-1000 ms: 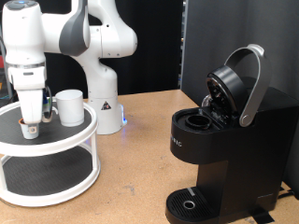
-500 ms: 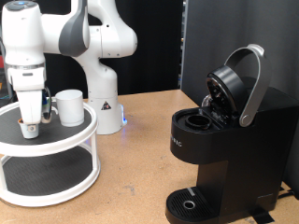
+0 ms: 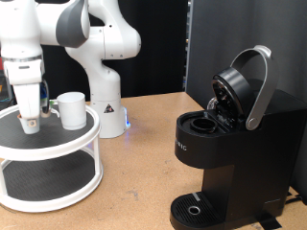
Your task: Make a cup of coffee with the keurig machine
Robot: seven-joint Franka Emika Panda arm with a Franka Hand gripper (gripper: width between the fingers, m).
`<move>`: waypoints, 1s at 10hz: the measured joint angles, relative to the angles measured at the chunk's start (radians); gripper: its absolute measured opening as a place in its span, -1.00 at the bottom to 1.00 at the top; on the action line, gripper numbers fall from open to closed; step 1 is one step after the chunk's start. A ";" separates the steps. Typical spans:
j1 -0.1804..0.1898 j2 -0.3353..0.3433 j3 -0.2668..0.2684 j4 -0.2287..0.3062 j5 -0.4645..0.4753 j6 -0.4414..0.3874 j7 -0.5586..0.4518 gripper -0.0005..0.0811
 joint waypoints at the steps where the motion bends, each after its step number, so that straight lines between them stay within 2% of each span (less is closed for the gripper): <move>1: 0.003 -0.025 0.006 0.017 0.010 -0.043 -0.001 0.08; 5: 0.010 -0.116 0.058 0.103 0.046 -0.224 -0.001 0.08; 8: 0.012 -0.126 0.064 0.107 0.066 -0.245 0.000 0.08; 10: 0.047 -0.127 0.065 0.110 0.200 -0.245 0.008 0.08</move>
